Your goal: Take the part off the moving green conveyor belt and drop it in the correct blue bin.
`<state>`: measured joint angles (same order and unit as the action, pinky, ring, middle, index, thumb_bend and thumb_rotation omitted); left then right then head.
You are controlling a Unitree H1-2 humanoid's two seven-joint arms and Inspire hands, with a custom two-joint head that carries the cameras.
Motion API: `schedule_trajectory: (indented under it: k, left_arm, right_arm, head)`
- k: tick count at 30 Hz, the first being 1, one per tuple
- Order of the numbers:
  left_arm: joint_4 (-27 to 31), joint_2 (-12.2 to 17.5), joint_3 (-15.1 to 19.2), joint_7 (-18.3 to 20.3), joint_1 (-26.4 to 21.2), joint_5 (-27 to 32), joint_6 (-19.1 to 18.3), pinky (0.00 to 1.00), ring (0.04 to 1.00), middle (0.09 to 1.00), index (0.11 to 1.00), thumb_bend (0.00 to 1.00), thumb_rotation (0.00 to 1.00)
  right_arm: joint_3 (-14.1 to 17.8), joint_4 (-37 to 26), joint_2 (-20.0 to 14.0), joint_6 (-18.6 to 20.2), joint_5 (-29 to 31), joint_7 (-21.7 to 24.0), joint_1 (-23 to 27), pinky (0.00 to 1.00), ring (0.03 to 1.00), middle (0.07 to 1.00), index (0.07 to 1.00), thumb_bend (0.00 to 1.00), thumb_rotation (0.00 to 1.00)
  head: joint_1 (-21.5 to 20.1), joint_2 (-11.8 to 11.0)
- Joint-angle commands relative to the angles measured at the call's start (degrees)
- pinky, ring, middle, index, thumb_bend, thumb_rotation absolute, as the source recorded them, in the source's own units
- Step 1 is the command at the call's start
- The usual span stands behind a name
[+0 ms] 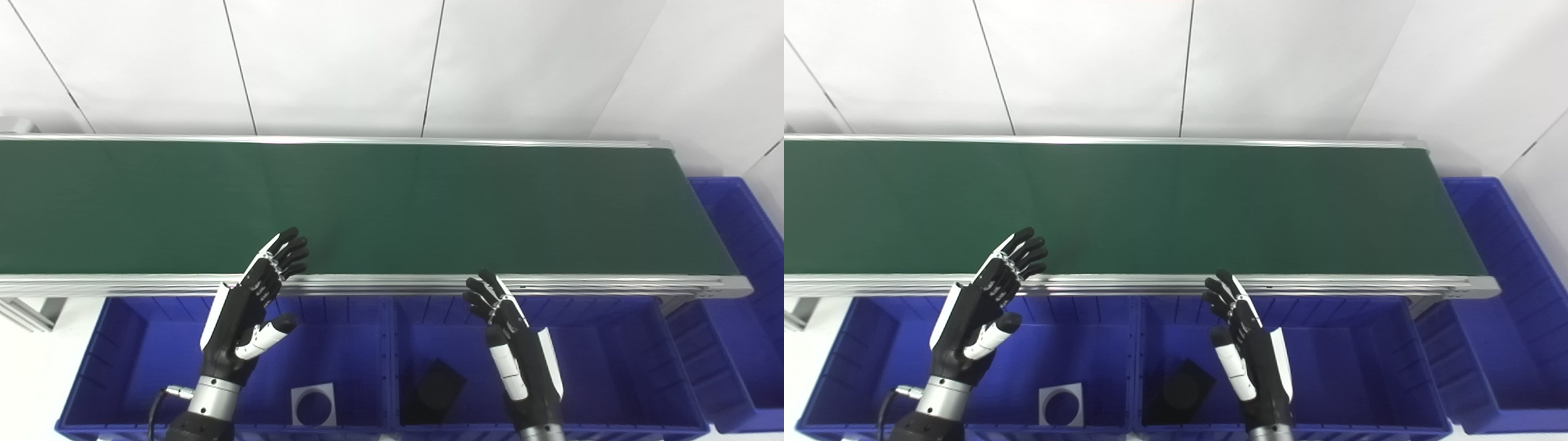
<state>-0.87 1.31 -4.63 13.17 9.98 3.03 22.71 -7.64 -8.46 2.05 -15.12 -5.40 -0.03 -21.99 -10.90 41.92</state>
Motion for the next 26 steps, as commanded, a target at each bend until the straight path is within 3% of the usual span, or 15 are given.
schedule_trajectory:
  k: [1, 26]
  left_arm:
    - [1.39, -0.07, -0.09, -0.65, -0.9, 0.47, 2.74, 0.8, 0.84, 0.86, 0.872, 0.9, 0.66]
    - [-0.55, 0.95, -0.56, -0.81, -1.37, -0.84, 4.13, 0.79, 0.826, 0.851, 0.863, 0.91, 0.62]
  right_arm:
    - [-0.12, -1.72, 0.29, -0.7, 0.15, -0.04, 0.13, 0.84, 0.834, 0.86, 0.916, 0.7, 0.88]
    - [-0.37, -1.2, -0.05, -2.31, -1.64, -0.3, -0.07, 0.77, 0.815, 0.855, 0.917, 0.71, 0.78]
  head:
    - [0.18, -0.06]
    - [0.72, -1.72]
